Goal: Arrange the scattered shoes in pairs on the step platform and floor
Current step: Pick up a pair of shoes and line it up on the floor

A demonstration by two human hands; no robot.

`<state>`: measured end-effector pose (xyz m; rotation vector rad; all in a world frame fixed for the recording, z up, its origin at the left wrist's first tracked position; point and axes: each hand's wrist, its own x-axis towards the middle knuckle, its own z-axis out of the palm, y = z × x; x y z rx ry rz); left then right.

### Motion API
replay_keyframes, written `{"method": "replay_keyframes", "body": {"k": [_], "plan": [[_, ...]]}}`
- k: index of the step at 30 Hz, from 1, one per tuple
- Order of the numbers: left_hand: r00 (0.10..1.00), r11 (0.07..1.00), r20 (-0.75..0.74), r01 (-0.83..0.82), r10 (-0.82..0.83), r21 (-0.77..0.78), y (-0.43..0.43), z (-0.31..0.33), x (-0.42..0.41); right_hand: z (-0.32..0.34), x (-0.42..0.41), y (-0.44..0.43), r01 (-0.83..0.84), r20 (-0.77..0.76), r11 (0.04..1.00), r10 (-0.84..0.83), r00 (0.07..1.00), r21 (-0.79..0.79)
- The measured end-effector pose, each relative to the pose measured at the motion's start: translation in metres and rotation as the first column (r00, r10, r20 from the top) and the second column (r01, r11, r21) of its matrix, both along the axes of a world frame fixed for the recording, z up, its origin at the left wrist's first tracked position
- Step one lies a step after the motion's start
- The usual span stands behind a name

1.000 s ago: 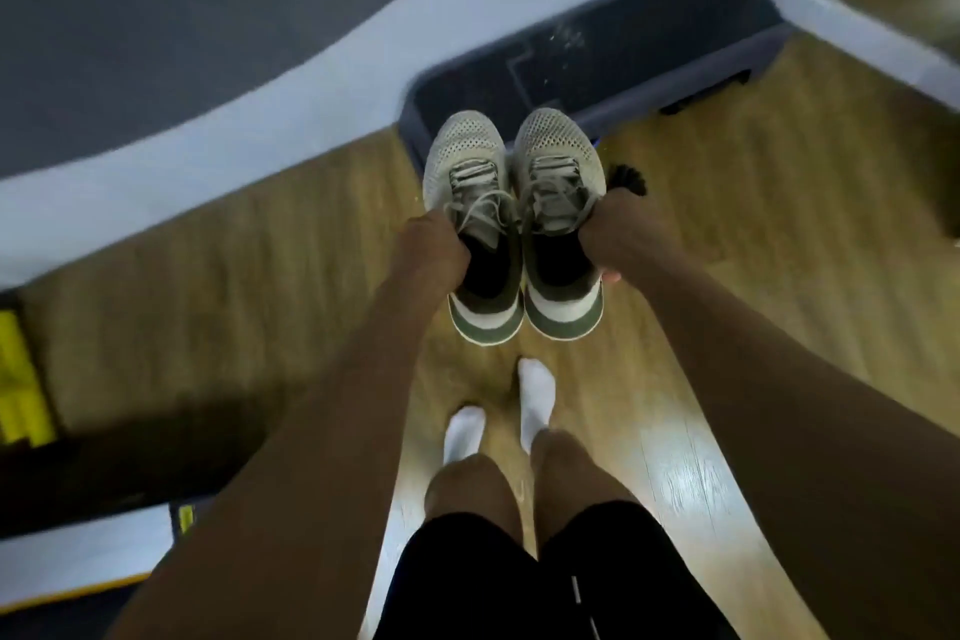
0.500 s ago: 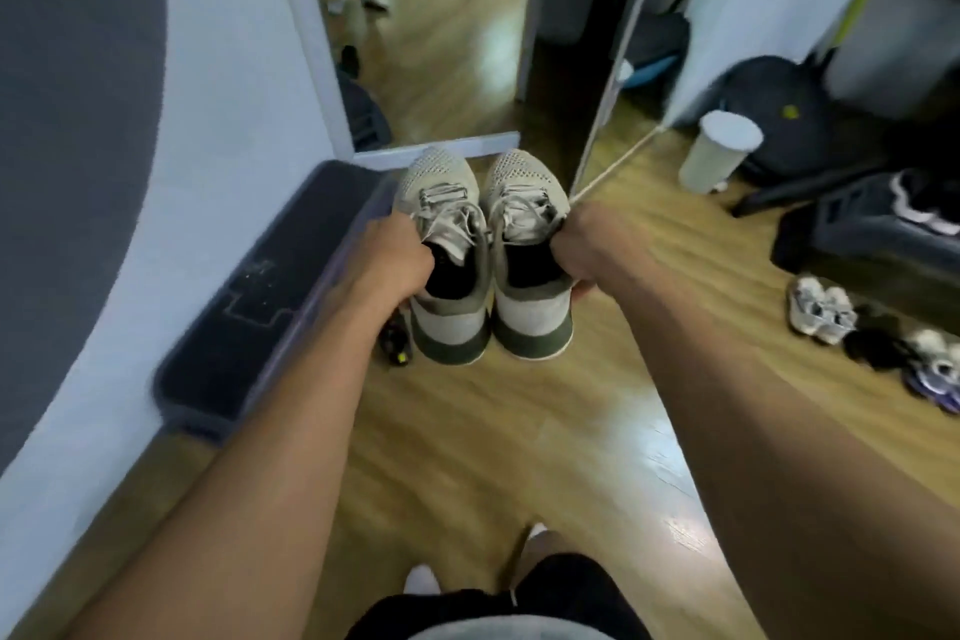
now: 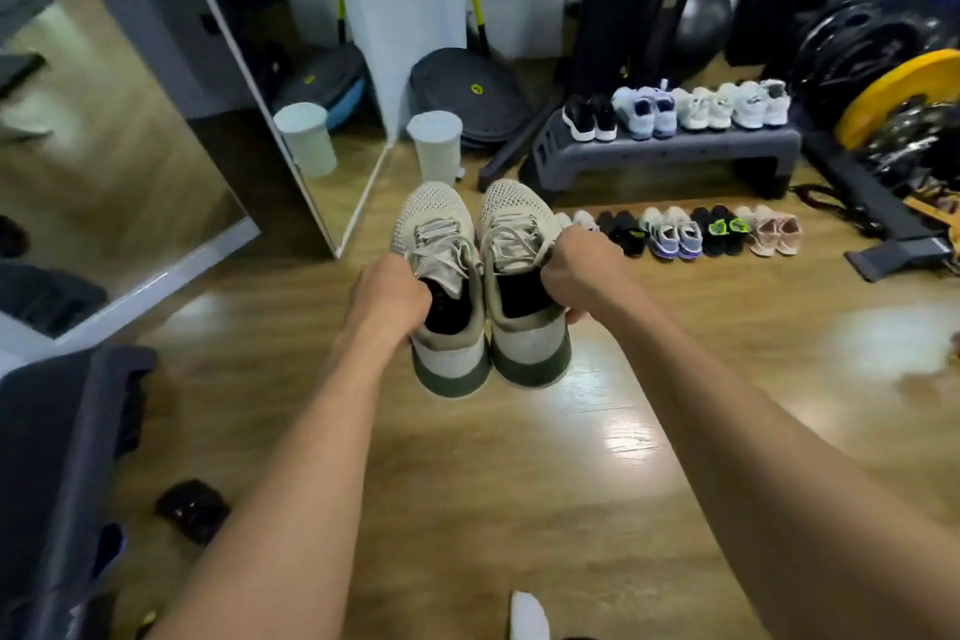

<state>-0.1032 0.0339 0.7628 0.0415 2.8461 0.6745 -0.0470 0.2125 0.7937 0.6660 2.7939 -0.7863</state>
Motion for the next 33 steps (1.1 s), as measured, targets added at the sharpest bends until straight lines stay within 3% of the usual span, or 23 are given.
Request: {"method": "replay_keyframes", "body": {"k": [9, 15, 19, 25, 33], "plan": [[0.97, 0.972, 0.056, 0.233, -0.235, 0.032, 0.227, -0.022, -0.073, -0.024, -0.034, 0.207, 0.245, 0.014, 0.969, -0.245, 0.969, 0.011], [0.958, 0.96, 0.077, 0.274, -0.277, 0.049, 0.342, -0.076, -0.147, -0.063, -0.097, 0.309, 0.328, 0.077, 0.944, -0.331, 0.941, 0.046], [0.97, 0.974, 0.094, 0.22, -0.225, 0.06, 0.399, -0.119, -0.195, -0.102, -0.149, 0.367, 0.294, 0.111, 0.951, -0.304, 0.946, 0.095], [0.973, 0.991, 0.189, 0.124, -0.133, 0.058, 0.467, -0.203, -0.252, -0.196, -0.22, 0.444, 0.271, 0.155, 0.955, -0.287, 0.945, 0.119], [0.936, 0.999, 0.35, -0.026, 0.039, -0.04, 0.536, -0.373, -0.316, -0.387, -0.306, 0.531, 0.176, 0.284, 0.982, -0.187, 0.94, 0.064]]}}
